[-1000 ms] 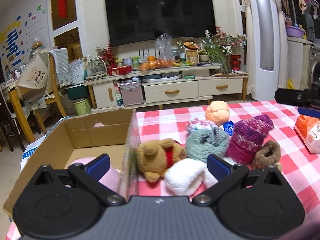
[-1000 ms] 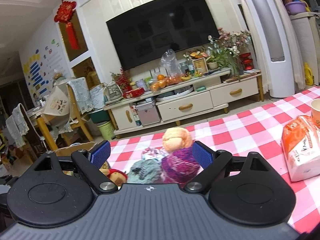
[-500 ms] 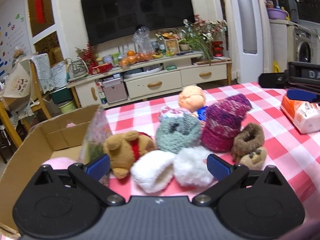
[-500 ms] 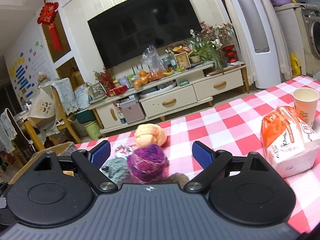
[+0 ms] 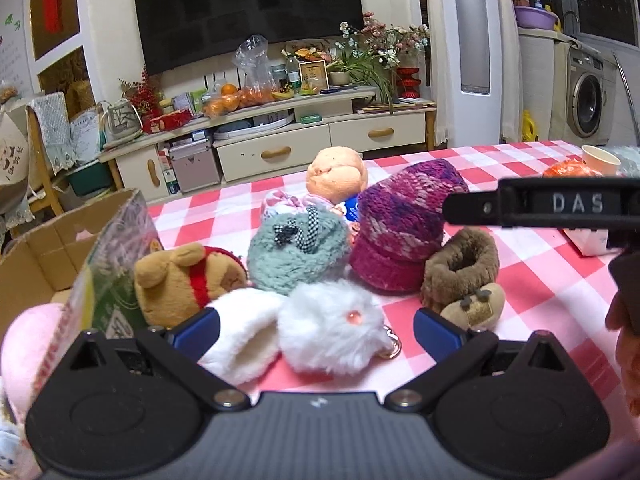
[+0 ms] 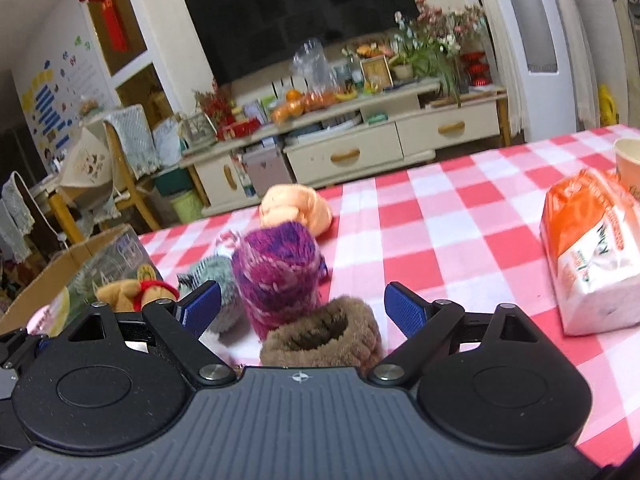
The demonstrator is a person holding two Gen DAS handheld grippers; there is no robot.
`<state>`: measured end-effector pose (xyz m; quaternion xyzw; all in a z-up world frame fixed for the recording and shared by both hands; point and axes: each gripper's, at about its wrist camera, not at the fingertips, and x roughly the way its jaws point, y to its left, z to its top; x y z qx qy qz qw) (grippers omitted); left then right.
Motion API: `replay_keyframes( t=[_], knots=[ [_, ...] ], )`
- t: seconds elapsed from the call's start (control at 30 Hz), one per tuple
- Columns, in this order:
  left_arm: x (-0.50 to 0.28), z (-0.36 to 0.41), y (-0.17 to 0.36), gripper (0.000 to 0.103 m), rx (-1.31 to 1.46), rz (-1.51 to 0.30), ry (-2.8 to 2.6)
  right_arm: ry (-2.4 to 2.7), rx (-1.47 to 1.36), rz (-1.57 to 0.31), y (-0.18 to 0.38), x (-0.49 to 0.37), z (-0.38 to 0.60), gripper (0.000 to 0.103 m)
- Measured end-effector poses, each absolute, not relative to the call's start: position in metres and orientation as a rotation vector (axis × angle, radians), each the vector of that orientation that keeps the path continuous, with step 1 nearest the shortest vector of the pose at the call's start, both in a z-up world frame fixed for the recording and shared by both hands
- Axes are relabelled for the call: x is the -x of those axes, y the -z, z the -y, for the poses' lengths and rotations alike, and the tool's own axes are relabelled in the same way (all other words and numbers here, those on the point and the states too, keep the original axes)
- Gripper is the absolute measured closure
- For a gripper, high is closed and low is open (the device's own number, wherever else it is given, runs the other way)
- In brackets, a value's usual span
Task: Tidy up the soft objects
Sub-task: 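Grasp the pink-purple knit hat with the right tool while the left tool grasps the white fluffy plush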
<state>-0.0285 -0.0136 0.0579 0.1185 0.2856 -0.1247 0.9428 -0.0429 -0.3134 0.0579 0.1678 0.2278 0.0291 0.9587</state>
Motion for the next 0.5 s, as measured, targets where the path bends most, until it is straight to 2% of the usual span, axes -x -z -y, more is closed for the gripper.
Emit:
replay_keyframes(
  t=[0.3, 0.5],
  knots=[
    [0.010, 0.024, -0.045, 0.002, -0.202, -0.617, 0.250, -0.105, -0.273, -0.461, -0.060, 0.028, 0.305, 0.000],
    [-0.001, 0.024, -0.039, 0.012, -0.167, -0.650, 0.245, -0.118, -0.308, -0.461, -0.057, 0.010, 0.312, 0.000]
  ],
)
